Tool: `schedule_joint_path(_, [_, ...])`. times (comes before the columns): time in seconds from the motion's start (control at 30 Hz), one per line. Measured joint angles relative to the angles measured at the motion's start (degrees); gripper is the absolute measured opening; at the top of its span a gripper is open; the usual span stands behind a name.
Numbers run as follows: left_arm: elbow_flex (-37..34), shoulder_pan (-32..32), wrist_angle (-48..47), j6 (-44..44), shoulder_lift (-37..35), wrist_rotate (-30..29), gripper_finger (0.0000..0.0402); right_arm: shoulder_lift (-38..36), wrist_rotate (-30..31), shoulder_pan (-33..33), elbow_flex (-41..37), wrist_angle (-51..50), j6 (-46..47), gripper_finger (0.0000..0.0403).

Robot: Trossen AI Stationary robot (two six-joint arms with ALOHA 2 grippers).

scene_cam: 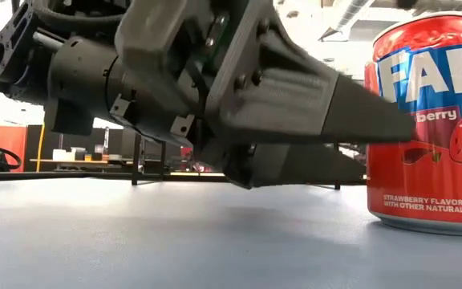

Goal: Place canned beverage on shelf
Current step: Put the orange soda can on the shelf aligned with the other orange soda can

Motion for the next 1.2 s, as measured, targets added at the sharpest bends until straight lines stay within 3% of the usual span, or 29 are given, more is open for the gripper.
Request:
schedule_joint_path(0.3, [-6.7,2.1,-2.6,-1.4,-9.1,-0.2,0.0343,0.0,-4.1,-0.1,0.0,-1.2,-7.9,0.0266])
schedule_joint_path(0.53, [-17.0,1.9,-6.2,-1.5,-23.2,0.0,0.0343,0.0,-4.0,-0.2,0.0,-1.6,-13.4,0.027])
schedule_joint_path(0.8, [-25.4,-1.1,-6.8,-1.3,-37.0,-2.1,0.0343,0.0,-7.8,-4.7,0.0,-1.6,-11.8,0.033])
schedule_joint_path(1.0, [-27.1,-2.7,-8.2,0.2,-41.0,-3.8,0.0343,0.0,-8.5,-5.1,0.0,-1.6,-11.6,0.0376])
schedule_joint_path(1.2, [-27.1,-3.1,-9.4,0.0,-41.1,-3.8,0.0343,0.1,-8.4,-4.8,0.0,-1.5,-10.1,0.0386])
